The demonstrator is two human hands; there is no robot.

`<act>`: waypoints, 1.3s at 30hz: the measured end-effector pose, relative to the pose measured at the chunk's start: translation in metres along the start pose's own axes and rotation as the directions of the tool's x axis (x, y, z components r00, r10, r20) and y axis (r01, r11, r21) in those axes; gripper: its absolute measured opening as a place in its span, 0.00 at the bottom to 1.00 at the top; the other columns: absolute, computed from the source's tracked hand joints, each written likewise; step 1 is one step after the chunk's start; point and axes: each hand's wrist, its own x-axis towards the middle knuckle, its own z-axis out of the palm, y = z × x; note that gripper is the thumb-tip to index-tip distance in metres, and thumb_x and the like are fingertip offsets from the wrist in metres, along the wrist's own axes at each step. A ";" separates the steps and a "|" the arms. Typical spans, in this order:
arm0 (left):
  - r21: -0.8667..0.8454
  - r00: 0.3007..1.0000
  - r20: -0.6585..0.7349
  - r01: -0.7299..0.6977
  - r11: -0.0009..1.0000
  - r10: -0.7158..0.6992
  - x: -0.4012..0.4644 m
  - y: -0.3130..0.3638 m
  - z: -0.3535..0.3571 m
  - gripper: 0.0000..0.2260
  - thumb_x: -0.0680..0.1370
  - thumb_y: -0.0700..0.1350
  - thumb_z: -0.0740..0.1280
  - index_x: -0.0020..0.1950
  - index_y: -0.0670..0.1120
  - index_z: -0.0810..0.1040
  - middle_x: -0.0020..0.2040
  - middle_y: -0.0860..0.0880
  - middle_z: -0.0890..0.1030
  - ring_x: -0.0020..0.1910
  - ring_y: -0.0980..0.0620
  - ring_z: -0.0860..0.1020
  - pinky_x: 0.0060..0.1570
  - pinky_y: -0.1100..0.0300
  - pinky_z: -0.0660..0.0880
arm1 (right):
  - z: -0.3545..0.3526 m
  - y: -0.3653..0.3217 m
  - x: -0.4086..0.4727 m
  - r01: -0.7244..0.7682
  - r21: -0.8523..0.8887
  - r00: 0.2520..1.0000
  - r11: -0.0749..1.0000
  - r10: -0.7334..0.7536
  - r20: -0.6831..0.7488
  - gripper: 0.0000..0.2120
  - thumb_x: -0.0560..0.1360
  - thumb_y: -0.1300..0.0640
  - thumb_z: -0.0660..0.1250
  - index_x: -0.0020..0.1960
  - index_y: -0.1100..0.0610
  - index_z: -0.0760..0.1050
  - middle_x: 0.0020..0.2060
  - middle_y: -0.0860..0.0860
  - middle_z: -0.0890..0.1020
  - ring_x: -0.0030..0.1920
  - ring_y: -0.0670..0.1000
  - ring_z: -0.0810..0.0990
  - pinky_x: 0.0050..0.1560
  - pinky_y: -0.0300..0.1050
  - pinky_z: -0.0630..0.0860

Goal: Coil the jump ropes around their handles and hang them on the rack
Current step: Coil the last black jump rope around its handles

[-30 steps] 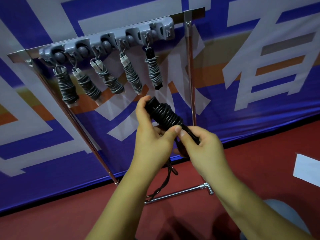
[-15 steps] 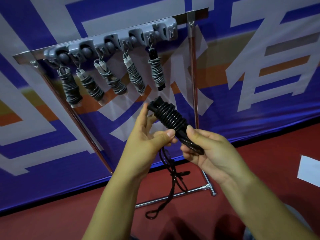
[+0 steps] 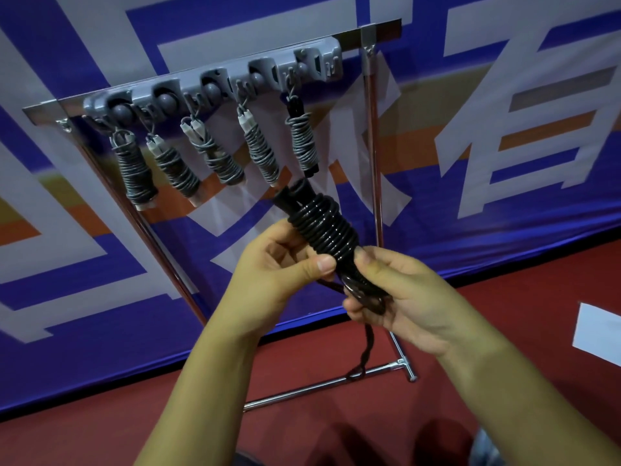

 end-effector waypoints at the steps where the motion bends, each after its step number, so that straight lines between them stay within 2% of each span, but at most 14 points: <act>1: 0.029 1.000 -0.021 0.008 1.000 -0.008 -0.001 -0.001 0.002 0.15 0.66 0.38 0.73 0.51 0.44 0.79 0.41 0.49 0.82 0.36 0.53 0.79 0.39 0.63 0.76 | -0.003 0.005 0.002 0.048 -0.082 0.997 0.995 -0.052 -0.049 0.15 0.67 0.48 0.66 0.50 0.55 0.78 0.37 0.52 0.83 0.34 0.49 0.83 0.35 0.41 0.80; 3: 0.066 0.997 -0.076 0.028 0.997 -0.023 -0.002 -0.002 0.006 0.14 0.67 0.36 0.72 0.52 0.43 0.78 0.41 0.49 0.82 0.36 0.53 0.78 0.40 0.63 0.75 | -0.007 0.014 0.005 0.171 -0.322 0.959 0.931 -0.232 -0.161 0.18 0.66 0.44 0.70 0.53 0.49 0.76 0.48 0.50 0.83 0.46 0.48 0.84 0.46 0.45 0.81; 5: 0.079 0.990 -0.135 0.040 0.996 -0.029 -0.003 -0.002 0.012 0.13 0.69 0.37 0.70 0.52 0.43 0.78 0.41 0.48 0.82 0.37 0.52 0.79 0.41 0.62 0.76 | -0.008 0.022 0.004 0.273 -0.555 0.906 0.786 -0.404 -0.126 0.18 0.68 0.43 0.73 0.55 0.43 0.74 0.53 0.45 0.82 0.53 0.44 0.81 0.55 0.42 0.77; 7: 0.087 0.984 -0.174 0.049 0.995 -0.033 -0.004 -0.001 0.019 0.12 0.70 0.38 0.70 0.53 0.43 0.78 0.40 0.47 0.82 0.36 0.52 0.79 0.42 0.61 0.76 | -0.008 0.030 0.005 0.299 -0.692 0.864 0.657 -0.494 -0.095 0.21 0.68 0.45 0.74 0.58 0.42 0.73 0.54 0.42 0.80 0.56 0.41 0.79 0.56 0.38 0.75; 11: 0.108 0.977 -0.209 0.060 0.992 -0.036 -0.007 0.001 0.030 0.12 0.74 0.33 0.68 0.56 0.42 0.76 0.40 0.51 0.83 0.37 0.52 0.81 0.47 0.57 0.78 | -0.009 0.035 0.008 0.295 -0.798 0.779 0.525 -0.616 -0.117 0.20 0.71 0.52 0.73 0.62 0.49 0.74 0.54 0.44 0.81 0.55 0.42 0.79 0.54 0.40 0.76; 14: 0.058 0.980 -0.192 0.068 0.996 -0.056 -0.007 0.003 0.031 0.13 0.74 0.31 0.68 0.56 0.42 0.75 0.42 0.54 0.84 0.37 0.54 0.81 0.41 0.63 0.77 | -0.010 0.035 0.007 0.324 -0.806 0.756 0.495 -0.648 -0.094 0.18 0.73 0.54 0.71 0.63 0.51 0.76 0.53 0.46 0.83 0.54 0.43 0.80 0.53 0.39 0.76; 18: -0.056 0.979 -0.174 0.101 0.993 -0.110 -0.008 0.004 0.023 0.17 0.68 0.36 0.70 0.57 0.42 0.75 0.47 0.52 0.83 0.39 0.52 0.81 0.39 0.63 0.76 | -0.012 0.029 0.004 0.336 -0.758 0.784 0.559 -0.613 -0.104 0.18 0.73 0.57 0.71 0.63 0.51 0.77 0.52 0.46 0.83 0.53 0.41 0.80 0.52 0.33 0.75; 22: -0.127 0.978 -0.057 0.191 0.973 -0.199 -0.010 0.006 0.010 0.19 0.68 0.33 0.68 0.57 0.43 0.74 0.51 0.50 0.81 0.38 0.50 0.81 0.38 0.61 0.77 | -0.011 0.025 0.000 0.366 -0.636 0.822 0.680 -0.556 -0.123 0.15 0.73 0.61 0.70 0.59 0.49 0.79 0.49 0.41 0.84 0.52 0.38 0.81 0.51 0.29 0.73; 26: -0.137 0.956 0.088 0.289 0.947 -0.279 -0.010 0.010 -0.006 0.22 0.67 0.29 0.65 0.59 0.43 0.74 0.55 0.50 0.81 0.39 0.50 0.82 0.40 0.61 0.77 | -0.007 0.026 -0.002 0.360 -0.524 0.848 0.772 -0.505 -0.161 0.13 0.73 0.62 0.70 0.54 0.48 0.81 0.47 0.40 0.85 0.51 0.41 0.82 0.54 0.34 0.75; 28: -0.082 0.947 0.133 0.305 0.949 -0.293 -0.010 0.011 -0.011 0.23 0.66 0.28 0.65 0.59 0.42 0.75 0.55 0.49 0.82 0.40 0.51 0.82 0.44 0.61 0.78 | -0.004 0.025 -0.004 0.375 -0.495 0.846 0.784 -0.508 -0.165 0.14 0.74 0.63 0.69 0.51 0.45 0.81 0.44 0.41 0.85 0.49 0.42 0.83 0.51 0.35 0.77; 32: 0.114 0.930 0.130 0.331 0.937 -0.344 -0.010 0.014 -0.015 0.18 0.65 0.31 0.70 0.51 0.46 0.83 0.45 0.43 0.82 0.42 0.53 0.82 0.49 0.61 0.79 | 0.002 0.022 -0.007 0.383 -0.430 0.854 0.818 -0.491 -0.172 0.17 0.74 0.67 0.67 0.47 0.43 0.81 0.41 0.44 0.86 0.44 0.43 0.84 0.46 0.33 0.77; 35: 0.239 0.927 0.117 0.322 0.916 -0.357 -0.008 0.016 -0.017 0.16 0.66 0.34 0.75 0.51 0.47 0.82 0.47 0.44 0.83 0.44 0.54 0.81 0.50 0.62 0.78 | 0.004 0.022 -0.006 0.339 -0.342 0.885 0.876 -0.421 -0.201 0.15 0.74 0.66 0.67 0.44 0.45 0.83 0.39 0.49 0.86 0.44 0.47 0.85 0.47 0.39 0.80; 37: 0.278 0.923 0.109 0.328 0.903 -0.370 -0.007 0.015 -0.016 0.10 0.68 0.40 0.74 0.49 0.46 0.84 0.43 0.44 0.83 0.40 0.54 0.80 0.44 0.64 0.76 | 0.004 0.020 -0.006 0.316 -0.273 0.895 0.909 -0.381 -0.231 0.12 0.74 0.64 0.67 0.43 0.49 0.84 0.38 0.53 0.85 0.42 0.49 0.85 0.44 0.40 0.81; 39: 0.272 0.919 0.115 0.335 0.902 -0.376 -0.008 0.013 -0.015 0.02 0.70 0.44 0.74 0.41 0.47 0.85 0.34 0.46 0.77 0.33 0.54 0.73 0.37 0.65 0.71 | 0.003 0.016 -0.006 0.297 -0.216 0.905 0.930 -0.346 -0.247 0.10 0.75 0.64 0.66 0.43 0.52 0.84 0.37 0.55 0.85 0.40 0.50 0.84 0.41 0.40 0.81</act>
